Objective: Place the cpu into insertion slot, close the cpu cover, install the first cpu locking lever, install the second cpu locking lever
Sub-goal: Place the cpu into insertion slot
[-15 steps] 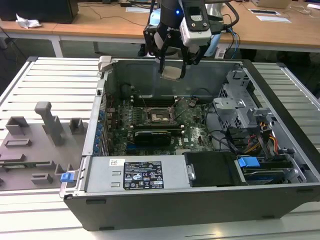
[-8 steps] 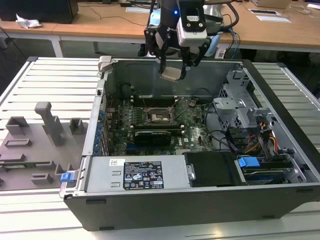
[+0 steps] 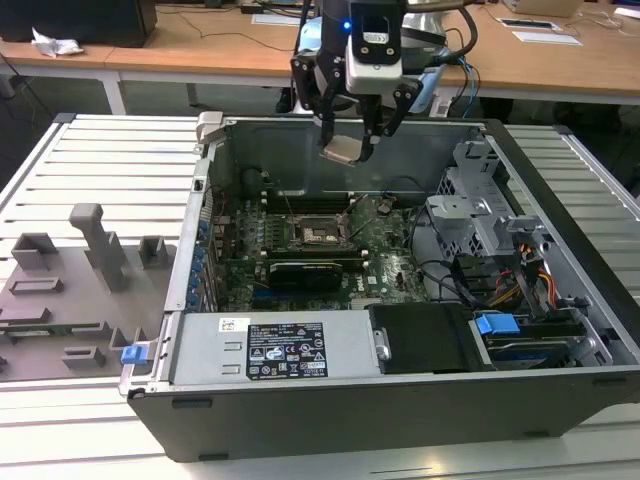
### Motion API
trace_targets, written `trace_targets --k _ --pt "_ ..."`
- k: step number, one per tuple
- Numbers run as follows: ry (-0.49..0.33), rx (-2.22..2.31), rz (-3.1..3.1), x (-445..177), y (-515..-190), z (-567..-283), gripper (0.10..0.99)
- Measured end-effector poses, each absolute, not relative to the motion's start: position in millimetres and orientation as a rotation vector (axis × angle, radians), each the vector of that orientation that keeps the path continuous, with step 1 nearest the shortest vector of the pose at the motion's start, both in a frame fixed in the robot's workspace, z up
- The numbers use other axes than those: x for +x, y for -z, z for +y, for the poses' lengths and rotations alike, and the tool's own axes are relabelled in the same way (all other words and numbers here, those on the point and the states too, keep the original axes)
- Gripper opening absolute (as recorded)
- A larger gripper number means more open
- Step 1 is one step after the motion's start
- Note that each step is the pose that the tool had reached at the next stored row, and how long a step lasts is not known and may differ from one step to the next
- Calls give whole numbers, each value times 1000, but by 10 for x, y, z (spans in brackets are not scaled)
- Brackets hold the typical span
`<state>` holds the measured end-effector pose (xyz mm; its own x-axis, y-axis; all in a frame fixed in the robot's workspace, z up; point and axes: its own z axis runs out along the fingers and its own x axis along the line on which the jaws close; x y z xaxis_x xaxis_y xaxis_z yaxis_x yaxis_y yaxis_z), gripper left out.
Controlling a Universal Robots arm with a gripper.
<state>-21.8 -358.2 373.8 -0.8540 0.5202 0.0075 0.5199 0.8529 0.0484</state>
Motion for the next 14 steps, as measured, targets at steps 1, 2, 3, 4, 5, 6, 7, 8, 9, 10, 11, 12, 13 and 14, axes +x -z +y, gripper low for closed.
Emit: trace_targets --k 1,2,3,4,5,6,7,8,9,10,11,12,13,14 --pt "-73 878 3009 -218 -3736 -3582 541" --pt "-71 902 3000 -218 -3735 -3582 541" --pt "-68 924 2993 -218 -3733 -3582 541" --pt "-63 968 2977 -218 -3731 -3582 541" --pt "-58 1005 2964 -218 -3728 -3582 541" --pt "-56 1025 2956 -218 -3727 -3582 541" --pt "-53 1047 2947 -218 -3726 -3582 541" --pt "-51 1060 2942 -218 -3725 -3582 541" --pt "-49 1073 2937 -218 -3724 -3582 541" --pt "-46 1091 2929 -218 -3723 -3582 541" --pt "-45 1104 2924 -218 -3723 -3582 541" --pt "-42 1121 2917 -218 -3722 -3582 541" --pt "-40 1146 2906 -218 -3720 -3582 541" --pt "-35 1199 2884 -218 -3717 -3582 541"
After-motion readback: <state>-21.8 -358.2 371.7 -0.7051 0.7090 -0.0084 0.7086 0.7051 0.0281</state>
